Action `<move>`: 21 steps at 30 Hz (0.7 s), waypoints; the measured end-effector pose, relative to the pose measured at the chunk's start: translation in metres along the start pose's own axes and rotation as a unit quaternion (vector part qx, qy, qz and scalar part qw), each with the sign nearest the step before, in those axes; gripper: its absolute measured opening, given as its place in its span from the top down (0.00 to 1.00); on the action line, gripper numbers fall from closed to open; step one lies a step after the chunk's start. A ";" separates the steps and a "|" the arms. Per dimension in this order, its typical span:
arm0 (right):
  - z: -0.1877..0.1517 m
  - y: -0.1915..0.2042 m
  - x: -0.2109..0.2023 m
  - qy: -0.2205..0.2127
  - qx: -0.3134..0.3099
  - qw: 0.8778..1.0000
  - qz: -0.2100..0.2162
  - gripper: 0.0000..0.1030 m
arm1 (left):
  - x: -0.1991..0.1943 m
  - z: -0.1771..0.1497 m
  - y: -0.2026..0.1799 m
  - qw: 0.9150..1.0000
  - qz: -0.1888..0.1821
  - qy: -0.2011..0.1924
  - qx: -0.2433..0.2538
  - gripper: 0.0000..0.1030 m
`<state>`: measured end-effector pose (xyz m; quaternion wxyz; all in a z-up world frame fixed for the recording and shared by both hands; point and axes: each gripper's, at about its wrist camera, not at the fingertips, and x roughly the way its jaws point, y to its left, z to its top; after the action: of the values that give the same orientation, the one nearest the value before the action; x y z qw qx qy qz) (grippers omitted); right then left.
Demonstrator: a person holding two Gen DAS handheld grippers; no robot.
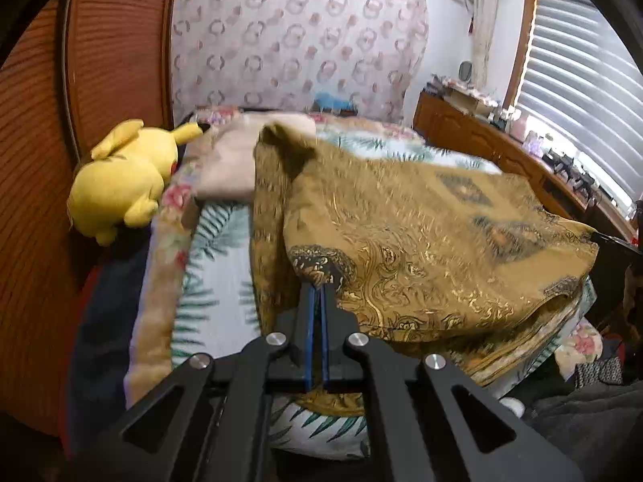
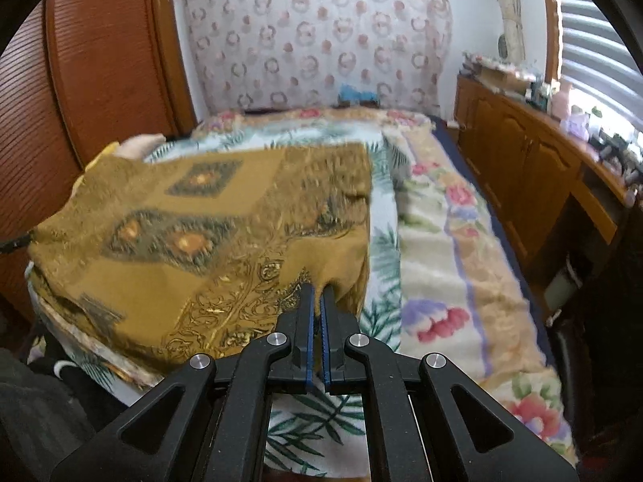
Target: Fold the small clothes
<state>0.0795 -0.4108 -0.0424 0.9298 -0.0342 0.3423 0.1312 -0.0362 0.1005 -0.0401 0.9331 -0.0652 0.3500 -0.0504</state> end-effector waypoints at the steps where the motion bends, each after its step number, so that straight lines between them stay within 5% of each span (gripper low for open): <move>1: 0.004 0.001 -0.005 -0.004 0.000 1.000 0.002 1.00 | -0.005 0.003 -0.001 1.000 -0.001 -0.004 0.000 1.00; 7: 0.023 0.005 -0.034 -0.024 -0.005 1.000 0.003 1.00 | -0.034 0.019 -0.004 1.000 0.010 -0.025 0.007 1.00; 12: 0.008 0.005 -0.018 0.011 -0.013 1.000 -0.008 1.00 | -0.014 0.011 -0.004 0.999 0.023 0.015 0.019 0.99; 15: -0.003 0.002 -0.002 0.034 -0.006 0.999 -0.020 0.94 | -0.002 0.002 -0.002 0.999 0.024 0.031 0.016 0.88; 17: -0.006 0.002 0.002 0.037 -0.007 0.999 -0.028 0.90 | 0.002 0.000 -0.002 0.999 0.024 0.034 0.016 0.70; 21: 0.000 0.007 0.002 0.023 -0.015 0.999 -0.034 0.82 | 0.010 -0.002 0.002 0.999 0.033 0.034 0.009 0.58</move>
<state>0.0791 -0.4035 -0.0437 0.9249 -0.0631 0.3602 0.1040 -0.0301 0.1005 -0.0480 0.9223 -0.0438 0.3833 -0.0245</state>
